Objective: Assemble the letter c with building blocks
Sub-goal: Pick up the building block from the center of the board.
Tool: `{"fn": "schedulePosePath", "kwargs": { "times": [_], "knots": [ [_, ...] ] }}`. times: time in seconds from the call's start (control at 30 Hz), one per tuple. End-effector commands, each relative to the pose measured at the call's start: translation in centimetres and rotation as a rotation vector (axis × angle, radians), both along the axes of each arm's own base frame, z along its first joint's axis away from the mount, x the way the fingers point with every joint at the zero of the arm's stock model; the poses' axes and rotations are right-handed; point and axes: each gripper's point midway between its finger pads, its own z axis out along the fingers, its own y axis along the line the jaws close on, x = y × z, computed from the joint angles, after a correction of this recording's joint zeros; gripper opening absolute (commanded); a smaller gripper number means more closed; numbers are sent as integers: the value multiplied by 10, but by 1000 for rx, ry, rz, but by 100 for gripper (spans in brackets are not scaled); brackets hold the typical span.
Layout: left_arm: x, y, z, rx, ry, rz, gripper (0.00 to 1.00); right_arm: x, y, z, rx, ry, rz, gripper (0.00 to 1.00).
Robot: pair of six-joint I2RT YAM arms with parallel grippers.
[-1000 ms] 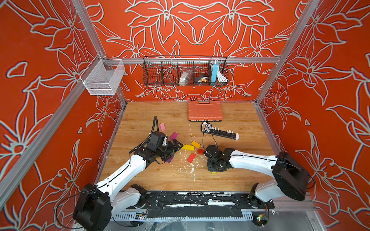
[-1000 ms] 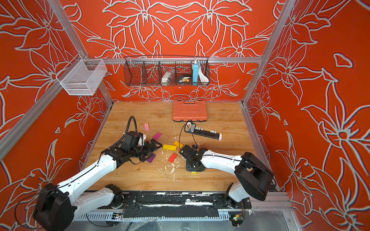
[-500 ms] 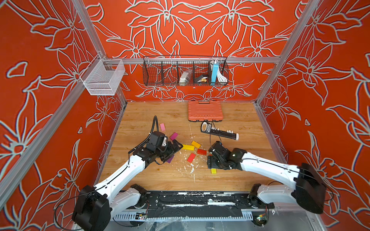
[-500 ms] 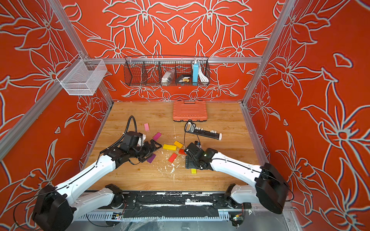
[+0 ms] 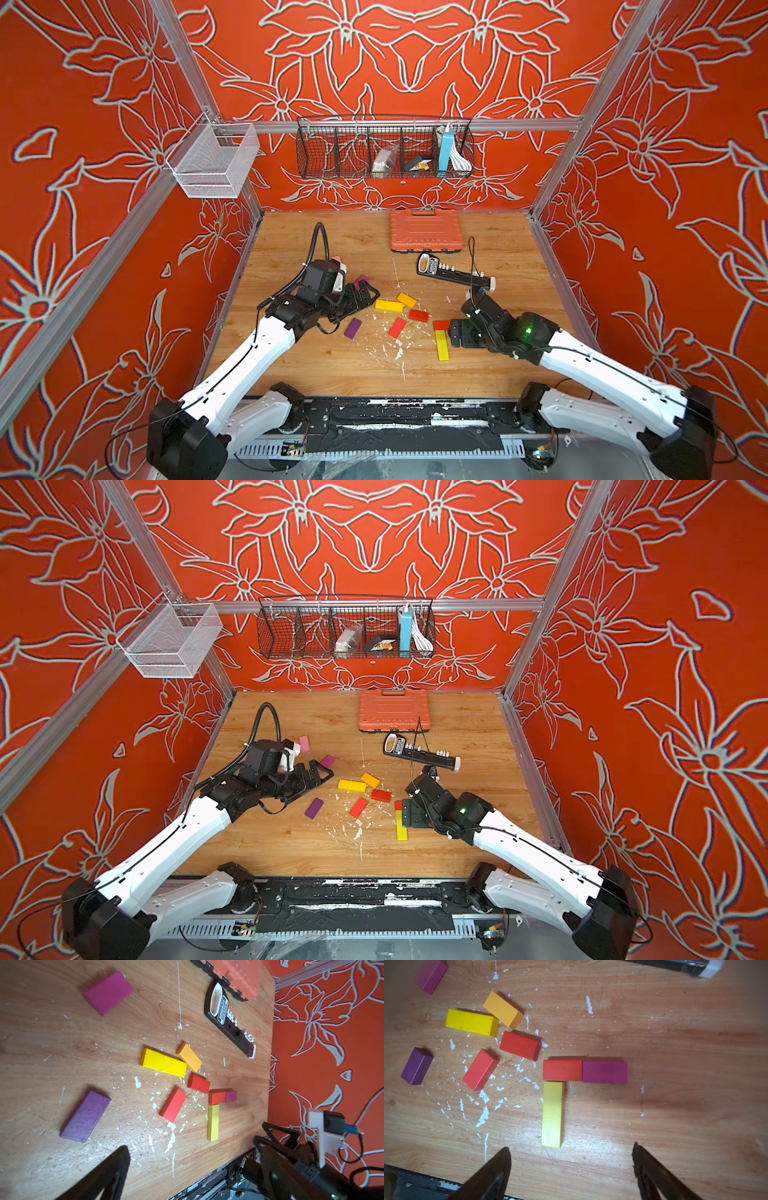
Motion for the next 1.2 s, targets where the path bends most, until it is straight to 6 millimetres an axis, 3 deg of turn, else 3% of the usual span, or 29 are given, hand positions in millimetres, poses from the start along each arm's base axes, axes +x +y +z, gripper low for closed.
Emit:
{"fn": "schedulePosePath", "kwargs": {
  "times": [0.0, 0.27, 0.47, 0.63, 0.87, 1.17],
  "knots": [
    [10, -3, -4, 52, -25, -44, 98, 6, -14, 6, -64, -32, 3, 93],
    [35, -14, -26, 122, -16, -103, 98, 15, -22, -9, -64, -6, -61, 93],
    [42, -18, -44, 194, 37, -147, 98, 18, -18, -13, -28, 21, -96, 93],
    [31, -26, -52, 265, 69, -236, 98, 18, -13, -8, 6, 30, -107, 93],
    [8, -53, -68, 298, 106, -360, 98, 14, -7, 0, 53, 59, -112, 92],
    [-10, -70, -88, 377, 112, -414, 95, 12, 6, 6, 110, 132, -80, 92]
  ]
}}
